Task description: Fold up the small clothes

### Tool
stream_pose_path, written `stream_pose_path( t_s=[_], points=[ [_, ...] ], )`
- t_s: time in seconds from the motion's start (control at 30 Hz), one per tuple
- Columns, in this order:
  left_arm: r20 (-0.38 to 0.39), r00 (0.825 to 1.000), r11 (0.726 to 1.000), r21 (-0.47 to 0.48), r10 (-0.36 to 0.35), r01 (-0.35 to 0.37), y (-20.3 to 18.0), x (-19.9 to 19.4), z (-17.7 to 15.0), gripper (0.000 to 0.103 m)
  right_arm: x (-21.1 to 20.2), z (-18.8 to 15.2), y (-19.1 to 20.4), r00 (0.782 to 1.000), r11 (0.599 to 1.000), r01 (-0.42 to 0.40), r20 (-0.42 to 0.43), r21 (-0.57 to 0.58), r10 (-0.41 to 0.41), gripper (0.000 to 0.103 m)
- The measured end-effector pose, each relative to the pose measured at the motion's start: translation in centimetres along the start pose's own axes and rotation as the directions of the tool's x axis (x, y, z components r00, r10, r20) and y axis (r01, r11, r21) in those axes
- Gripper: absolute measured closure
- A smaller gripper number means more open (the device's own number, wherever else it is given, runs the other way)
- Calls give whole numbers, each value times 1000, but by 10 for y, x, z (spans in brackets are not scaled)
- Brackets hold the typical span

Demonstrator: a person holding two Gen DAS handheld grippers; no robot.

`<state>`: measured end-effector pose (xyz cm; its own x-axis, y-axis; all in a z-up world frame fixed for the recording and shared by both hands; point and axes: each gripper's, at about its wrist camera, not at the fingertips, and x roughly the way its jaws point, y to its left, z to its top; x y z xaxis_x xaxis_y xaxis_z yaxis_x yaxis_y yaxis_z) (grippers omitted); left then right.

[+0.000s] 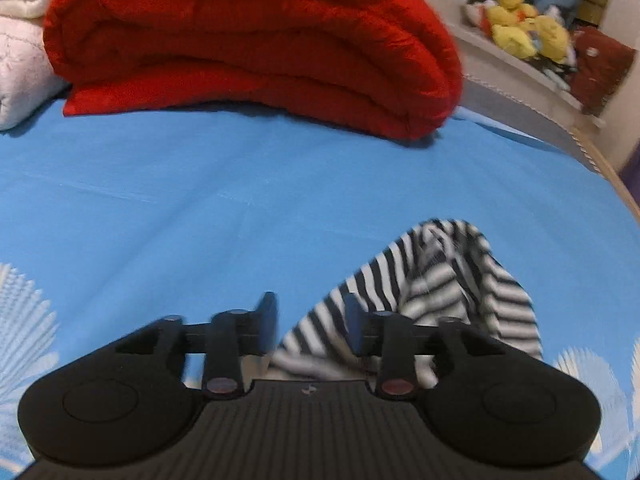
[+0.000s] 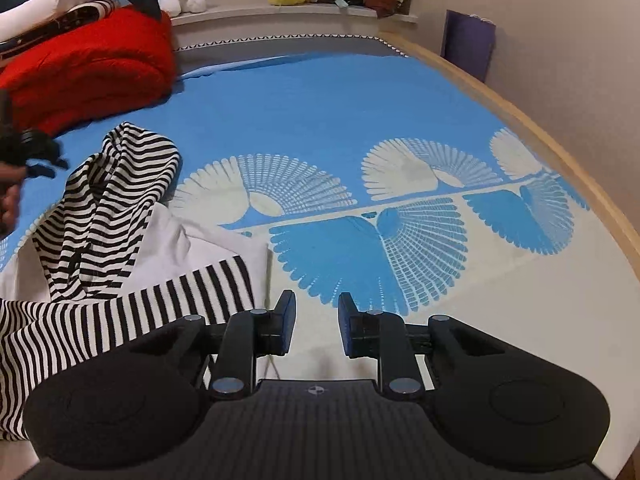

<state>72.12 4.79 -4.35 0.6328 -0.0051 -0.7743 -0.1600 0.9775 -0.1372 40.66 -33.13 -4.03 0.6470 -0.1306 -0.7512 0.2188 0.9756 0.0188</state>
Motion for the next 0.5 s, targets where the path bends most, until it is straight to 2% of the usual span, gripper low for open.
stream_pose_path(
  t_s=[0.03, 0.1, 0.2, 0.23, 0.27, 0.3, 0.37, 0.43, 0.5],
  points=[
    [-13, 1000, 1000, -24, 2, -2, -2, 12, 4, 47, 1, 0, 1, 1000, 1000, -5, 0, 3, 5, 79],
    [-53, 998, 999, -48, -23, 20, -7, 30, 8, 47, 3, 0, 3, 1000, 1000, -20, -6, 4, 20, 79],
    [-109, 994, 1000, 20, 1, 1, -22, 51, 5, 49, 5, 4, 0, 1000, 1000, -18, -1, 17, 18, 79],
    [-106, 994, 998, 56, 17, -11, -27, 54, 3, 60, 6, 4, -2, 1000, 1000, -13, 1, 21, 13, 79],
    [-98, 995, 995, 98, 35, -26, -33, 54, 2, 92, 7, 5, -4, 1000, 1000, -6, 0, 29, 6, 79],
    [-102, 994, 992, 124, 36, -23, -37, 52, 3, 100, 8, 5, -6, 1000, 999, -3, -4, 39, 3, 79],
    [-89, 996, 989, 151, 9, 4, -42, 39, 8, 100, 9, 4, -8, 1000, 998, -9, -16, 60, 10, 79],
    [-28, 1000, 979, 202, -8, 13, -47, 13, 12, 100, 7, 5, -8, 1000, 997, -25, -16, 74, 27, 79],
    [32, 998, 958, 283, -60, 48, -52, -25, 9, 100, 1, 8, -6, 999, 996, -41, -4, 81, 42, 79]
  ],
)
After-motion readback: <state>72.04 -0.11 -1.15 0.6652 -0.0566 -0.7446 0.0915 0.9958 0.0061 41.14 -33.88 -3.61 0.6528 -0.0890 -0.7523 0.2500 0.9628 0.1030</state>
